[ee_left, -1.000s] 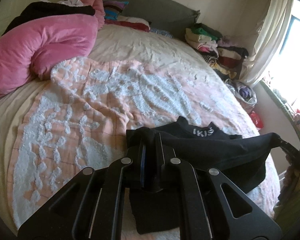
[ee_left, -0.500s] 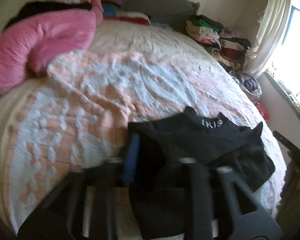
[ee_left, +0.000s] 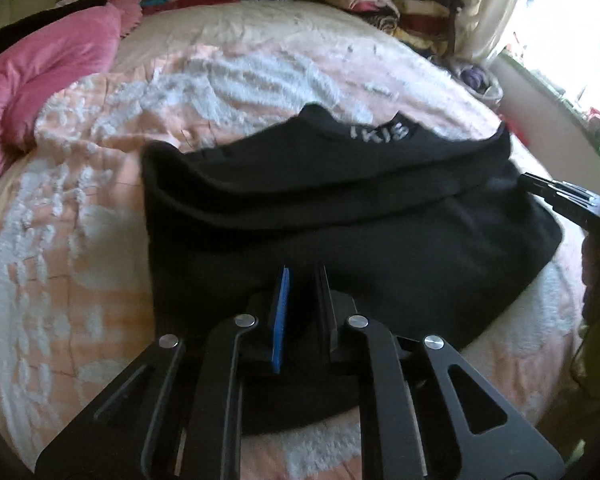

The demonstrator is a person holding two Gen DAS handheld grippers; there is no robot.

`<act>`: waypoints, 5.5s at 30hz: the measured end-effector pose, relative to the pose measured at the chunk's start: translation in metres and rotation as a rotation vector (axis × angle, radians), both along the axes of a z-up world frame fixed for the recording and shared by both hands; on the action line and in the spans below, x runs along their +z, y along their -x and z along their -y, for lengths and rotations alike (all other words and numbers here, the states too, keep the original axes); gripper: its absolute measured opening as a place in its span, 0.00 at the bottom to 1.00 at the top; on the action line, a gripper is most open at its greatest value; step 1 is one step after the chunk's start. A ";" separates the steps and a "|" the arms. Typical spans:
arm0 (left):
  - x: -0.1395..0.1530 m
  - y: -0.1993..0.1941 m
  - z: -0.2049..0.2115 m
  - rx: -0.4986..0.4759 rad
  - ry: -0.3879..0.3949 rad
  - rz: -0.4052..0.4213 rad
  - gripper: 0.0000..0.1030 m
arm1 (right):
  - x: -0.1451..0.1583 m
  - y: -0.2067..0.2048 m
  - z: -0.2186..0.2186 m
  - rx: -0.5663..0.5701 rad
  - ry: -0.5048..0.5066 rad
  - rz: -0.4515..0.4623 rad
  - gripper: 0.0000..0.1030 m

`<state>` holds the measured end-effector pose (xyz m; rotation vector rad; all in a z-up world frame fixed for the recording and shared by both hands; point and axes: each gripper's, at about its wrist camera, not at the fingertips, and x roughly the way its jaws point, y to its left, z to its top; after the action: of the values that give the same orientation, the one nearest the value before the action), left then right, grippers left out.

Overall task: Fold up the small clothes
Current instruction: 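Lower the hem onto the shirt near the collar and open both tools, then press and smooth the folded shirt flat with both tools, then raise both tools away from the folded shirt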

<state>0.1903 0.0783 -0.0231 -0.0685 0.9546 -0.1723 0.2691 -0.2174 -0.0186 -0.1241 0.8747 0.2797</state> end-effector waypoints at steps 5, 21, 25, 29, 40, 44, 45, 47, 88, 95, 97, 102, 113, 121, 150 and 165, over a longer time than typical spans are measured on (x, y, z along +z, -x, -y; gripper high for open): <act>0.000 -0.022 -0.008 0.039 -0.048 0.040 0.06 | -0.019 -0.027 0.000 -0.038 0.010 -0.023 0.16; 0.021 -0.050 -0.082 0.265 0.054 0.108 0.17 | 0.010 -0.078 0.014 -0.149 -0.080 0.081 0.17; 0.014 -0.046 -0.086 0.261 0.074 0.074 0.28 | 0.007 -0.066 0.030 -0.176 -0.077 0.061 0.29; 0.002 -0.036 -0.080 0.225 0.118 0.018 0.28 | -0.004 -0.046 0.045 -0.168 -0.082 -0.004 0.43; -0.015 -0.011 -0.067 0.186 0.191 -0.055 0.21 | -0.022 0.013 0.066 -0.114 -0.262 -0.164 0.28; -0.008 -0.003 -0.061 0.148 0.159 -0.047 0.06 | -0.016 0.024 0.069 -0.095 -0.295 -0.158 0.06; -0.005 0.000 -0.060 0.136 0.153 -0.043 0.04 | -0.013 0.028 0.069 -0.092 -0.292 -0.151 0.06; 0.000 0.008 -0.064 0.125 0.167 -0.043 0.03 | -0.006 0.035 0.071 -0.088 -0.290 -0.137 0.06; -0.006 -0.001 0.009 -0.047 0.074 -0.040 0.35 | -0.039 -0.089 -0.070 -0.051 0.060 -0.094 0.54; -0.001 -0.006 -0.004 -0.014 0.116 -0.036 0.35 | -0.027 -0.095 -0.065 -0.092 0.031 -0.033 0.53; 0.002 -0.007 -0.009 0.000 0.116 -0.031 0.38 | -0.022 -0.091 -0.061 -0.098 0.015 -0.021 0.55; 0.007 -0.007 -0.018 0.031 0.116 -0.018 0.47 | -0.008 -0.079 -0.052 -0.099 -0.045 -0.008 0.62; 0.022 -0.004 -0.028 0.052 0.108 0.029 0.67 | 0.013 -0.050 -0.053 -0.069 -0.118 0.026 0.86; 0.033 0.000 -0.026 0.052 0.077 0.071 0.79 | 0.025 -0.027 -0.051 -0.053 -0.167 0.054 0.93; 0.050 0.009 -0.047 0.110 0.069 0.112 0.91 | 0.053 0.047 -0.065 0.034 -0.220 0.090 0.96; 0.055 0.006 -0.088 0.227 0.089 0.116 0.91 | 0.050 0.081 -0.136 0.212 -0.184 0.066 0.96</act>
<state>0.1842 0.1662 0.0319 -0.2457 0.8165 -0.0085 0.1882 -0.0812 0.0318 -0.0541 0.7666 0.5495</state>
